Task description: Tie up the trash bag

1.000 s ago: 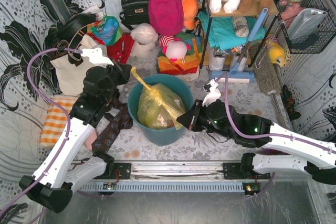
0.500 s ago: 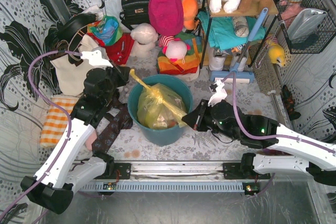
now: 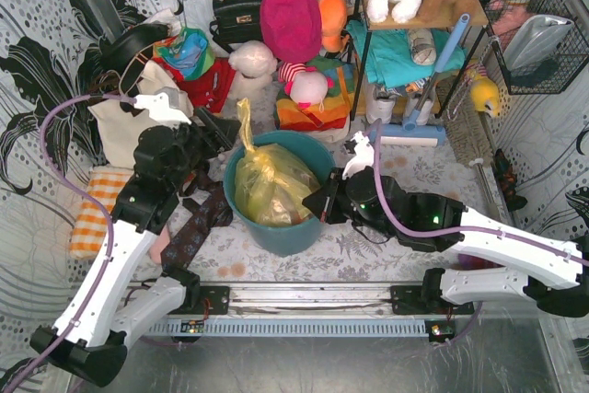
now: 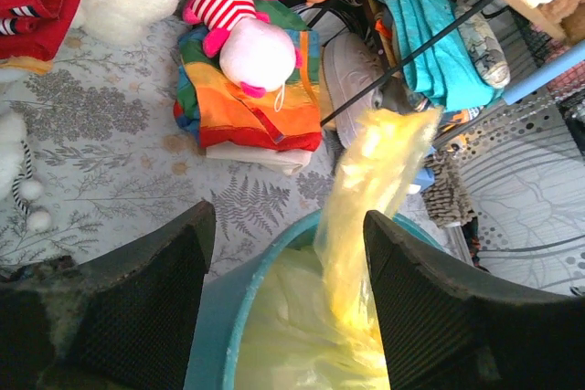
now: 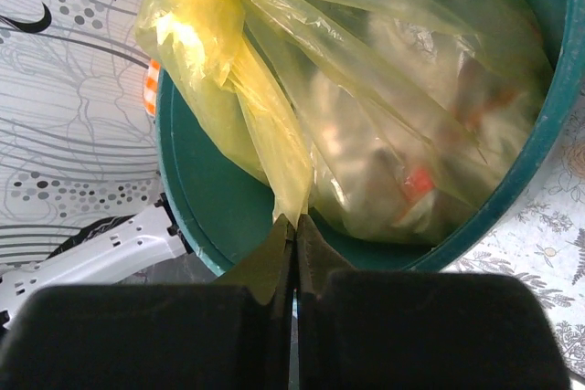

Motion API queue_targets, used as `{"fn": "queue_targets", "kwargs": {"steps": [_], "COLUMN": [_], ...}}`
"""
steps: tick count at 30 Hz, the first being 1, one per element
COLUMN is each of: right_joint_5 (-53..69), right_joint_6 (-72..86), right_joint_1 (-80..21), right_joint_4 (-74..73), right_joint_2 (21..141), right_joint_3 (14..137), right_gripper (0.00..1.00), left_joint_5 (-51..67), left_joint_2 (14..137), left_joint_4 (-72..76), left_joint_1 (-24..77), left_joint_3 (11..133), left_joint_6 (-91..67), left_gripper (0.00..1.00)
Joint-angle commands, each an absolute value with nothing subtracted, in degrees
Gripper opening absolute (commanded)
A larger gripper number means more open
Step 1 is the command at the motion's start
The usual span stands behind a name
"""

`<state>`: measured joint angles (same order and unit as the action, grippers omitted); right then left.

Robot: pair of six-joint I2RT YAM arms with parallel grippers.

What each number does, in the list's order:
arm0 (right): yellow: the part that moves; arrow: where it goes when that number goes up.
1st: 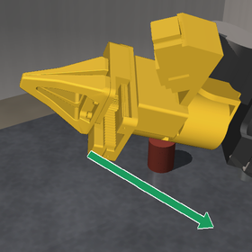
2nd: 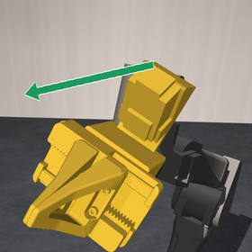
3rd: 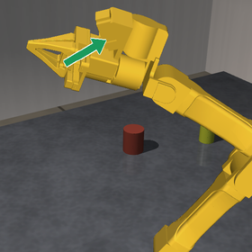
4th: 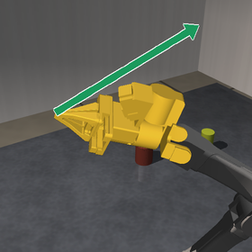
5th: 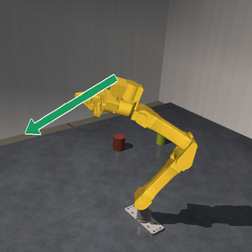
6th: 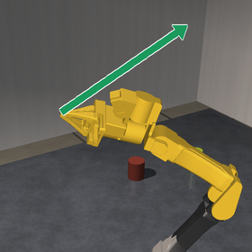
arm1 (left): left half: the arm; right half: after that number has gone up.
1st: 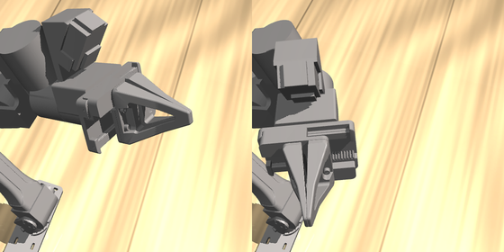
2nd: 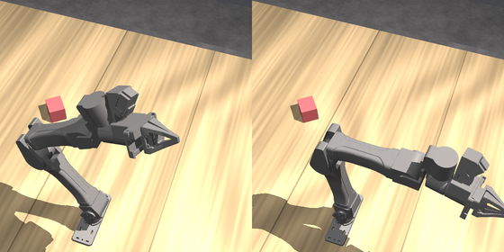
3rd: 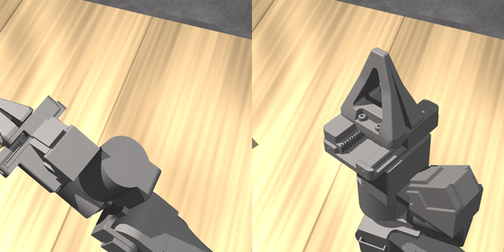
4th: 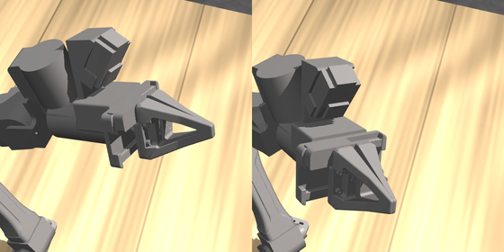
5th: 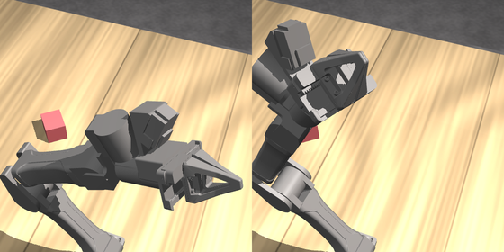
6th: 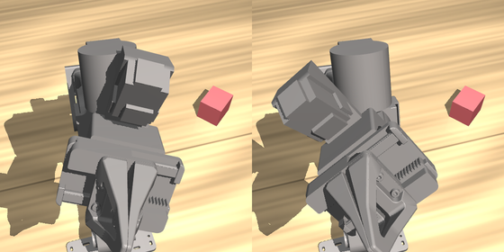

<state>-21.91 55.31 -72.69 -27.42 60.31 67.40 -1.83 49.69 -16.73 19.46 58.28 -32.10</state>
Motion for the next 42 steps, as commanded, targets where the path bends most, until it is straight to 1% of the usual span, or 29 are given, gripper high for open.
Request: {"fn": "queue_targets", "kwargs": {"steps": [1,5,8,16,19,20,22,29,31,35,38,42], "right_joint_5": [-22.6,-22.7,-22.7,-22.9,-23.6,-24.3,-24.9,-28.4,-31.1,-38.3,-43.1,-50.5], "right_joint_6": [53.6,53.7,53.7,52.6,51.6,51.2,50.0,45.7,44.7,44.7,45.5,48.1], "right_joint_1": [-73.0,-73.0,-73.0,-73.0,-73.0,-73.0,-73.1,-73.0,-73.1,-73.0,-73.1,-73.0], "right_joint_4": [-24.9,-24.9,-25.0,-26.1,-30.1,-31.0,-34.3,-50.1,-57.5,-70.4,-75.5,-77.6], "right_joint_2": [60.5,60.3,60.4,60.9,61.8,62.3,63.3,69.8,73.1,79.0,82.6,85.2], "right_joint_3": [69.4,69.4,69.3,70.2,72.3,73.2,75.2,86.0,90.7,99.1,102.9,105.1], "right_gripper": [0.00,0.00,0.00,0.00,0.00,0.00,0.00,0.00,0.00,0.00,0.00,0.00], "left_joint_5": [-0.5,0.5,3.5,12.1,13.9,14.5,14.8,14.3,14.0,13.0,12.2,12.1], "left_joint_2": [47.8,47.1,47.1,54.4,55.7,55.8,56.0,55.1,54.6,53.2,51.8,50.0], "left_joint_4": [-18.8,-18.6,-16.2,-12.2,-10.6,-9.9,-9.3,-9.8,-10.3,-11.3,-11.8,-12.2], "left_joint_1": [19.2,19.2,19.2,19.2,19.2,19.2,19.2,19.2,19.2,19.2,19.2,19.2], "left_joint_3": [61.4,62.3,62.2,62.6,62.7,62.6,62.8,62.8,62.8,62.6,61.6,59.3], "left_joint_6": [-34.0,-34.4,-34.4,-35.1,-35.0,-35.0,-34.9,-34.1,-33.8,-33.4,-33.4,-34.3], "left_gripper": [0.75,0.75,0.75,0.75,0.71,0.68,0.57,0.06,0.00,0.00,0.00,0.00]}}
